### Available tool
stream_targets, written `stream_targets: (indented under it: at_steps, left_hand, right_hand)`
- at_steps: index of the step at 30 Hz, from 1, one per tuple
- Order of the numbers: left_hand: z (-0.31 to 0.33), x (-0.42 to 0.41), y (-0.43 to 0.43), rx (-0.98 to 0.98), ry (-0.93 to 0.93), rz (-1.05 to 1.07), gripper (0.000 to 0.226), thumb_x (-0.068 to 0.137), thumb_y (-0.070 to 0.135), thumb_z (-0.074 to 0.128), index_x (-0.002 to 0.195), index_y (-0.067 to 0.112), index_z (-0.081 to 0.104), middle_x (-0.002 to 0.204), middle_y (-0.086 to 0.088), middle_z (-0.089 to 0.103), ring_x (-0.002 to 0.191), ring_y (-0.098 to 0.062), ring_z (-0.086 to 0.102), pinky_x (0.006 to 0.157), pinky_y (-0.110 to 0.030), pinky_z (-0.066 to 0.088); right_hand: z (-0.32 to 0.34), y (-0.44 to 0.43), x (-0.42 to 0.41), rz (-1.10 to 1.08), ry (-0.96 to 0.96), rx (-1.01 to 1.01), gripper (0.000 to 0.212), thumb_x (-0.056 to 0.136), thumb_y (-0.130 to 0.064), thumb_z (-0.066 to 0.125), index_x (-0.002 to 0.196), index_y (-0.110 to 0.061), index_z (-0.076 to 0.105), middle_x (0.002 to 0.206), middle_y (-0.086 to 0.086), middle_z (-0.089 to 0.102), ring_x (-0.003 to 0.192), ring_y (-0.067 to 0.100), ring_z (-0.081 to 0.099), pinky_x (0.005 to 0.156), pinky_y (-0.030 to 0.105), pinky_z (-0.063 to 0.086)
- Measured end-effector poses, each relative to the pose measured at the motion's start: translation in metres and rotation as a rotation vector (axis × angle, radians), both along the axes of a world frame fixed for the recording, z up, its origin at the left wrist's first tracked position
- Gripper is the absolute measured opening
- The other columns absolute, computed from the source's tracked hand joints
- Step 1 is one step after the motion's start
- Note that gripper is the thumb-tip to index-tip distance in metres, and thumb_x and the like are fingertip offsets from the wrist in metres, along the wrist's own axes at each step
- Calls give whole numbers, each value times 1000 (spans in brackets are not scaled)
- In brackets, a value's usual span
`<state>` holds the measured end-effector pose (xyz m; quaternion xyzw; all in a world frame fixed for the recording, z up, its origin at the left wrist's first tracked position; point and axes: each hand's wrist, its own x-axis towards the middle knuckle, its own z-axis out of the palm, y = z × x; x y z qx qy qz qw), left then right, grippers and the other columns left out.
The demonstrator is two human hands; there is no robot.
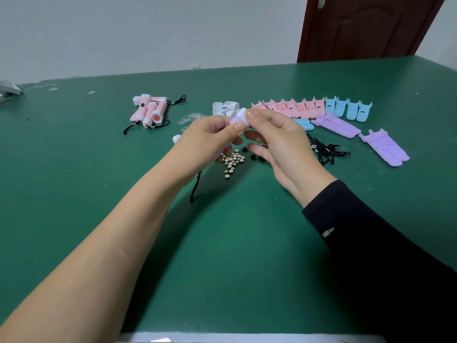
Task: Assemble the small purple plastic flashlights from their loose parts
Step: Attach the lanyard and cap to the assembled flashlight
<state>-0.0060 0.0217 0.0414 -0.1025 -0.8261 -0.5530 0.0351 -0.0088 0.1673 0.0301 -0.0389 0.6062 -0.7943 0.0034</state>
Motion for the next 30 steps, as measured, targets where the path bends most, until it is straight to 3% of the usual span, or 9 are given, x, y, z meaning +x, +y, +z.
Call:
stream_targets:
  at_steps: [5, 8, 15, 20, 23, 27, 30]
  left_hand:
    - [0, -1, -1, -17, -27, -16, 21, 99, 31, 55, 93, 17, 69, 65, 18, 63, 52, 0, 51, 47, -11, 38]
    - [1, 0, -2, -60, -6, -20, 23, 99, 32, 54, 96, 14, 68, 65, 20, 64, 51, 2, 50, 46, -10, 37]
    - [4, 4, -1, -56, 27, -56, 14, 100, 30, 52, 92, 22, 60, 69, 16, 64, 51, 4, 51, 48, -8, 37]
    - [3, 3, 1, 4, 72, 7, 24, 97, 26, 59, 111, 8, 52, 84, 2, 68, 59, -4, 55, 53, -13, 40]
    - [0, 1, -1, -40, 106, 17, 19, 97, 22, 60, 106, 9, 51, 87, -2, 68, 58, -5, 56, 54, -13, 40]
    - [-4, 1, -4, 0, 117, -30, 19, 97, 20, 60, 108, 7, 51, 84, 1, 67, 63, -2, 57, 57, -11, 39]
    - [-1, 0, -9, 84, 175, -103, 31, 96, 19, 61, 124, 12, 50, 79, 13, 67, 70, -2, 57, 63, -14, 41]
  right_hand:
    - [-1, -1, -2, 7, 3, 26, 12, 90, -23, 66, 100, -27, 69, 94, -9, 70, 77, 1, 65, 80, 27, 51]
    - [0, -1, -3, 35, -11, 33, 19, 91, -24, 64, 109, -21, 69, 96, -8, 68, 82, 4, 60, 83, 29, 52]
    - [1, 1, -5, 79, 2, 16, 10, 92, -23, 63, 94, -22, 73, 87, -13, 69, 84, 3, 56, 80, 26, 52]
    - [-1, 4, -7, 116, 9, 24, 17, 92, -26, 63, 104, -19, 72, 100, -7, 70, 101, 11, 60, 86, 33, 53]
    - [-4, 4, -5, 110, 21, 101, 20, 93, -29, 62, 109, -20, 71, 114, -6, 69, 113, 10, 61, 90, 36, 53]
    - [0, 3, -2, 40, 77, 216, 15, 92, -29, 63, 105, -29, 70, 111, -14, 69, 105, 1, 62, 81, 27, 51]
    - [8, 3, 0, 58, 185, 131, 31, 90, -17, 66, 120, -25, 63, 111, -9, 69, 96, -2, 64, 75, 19, 50]
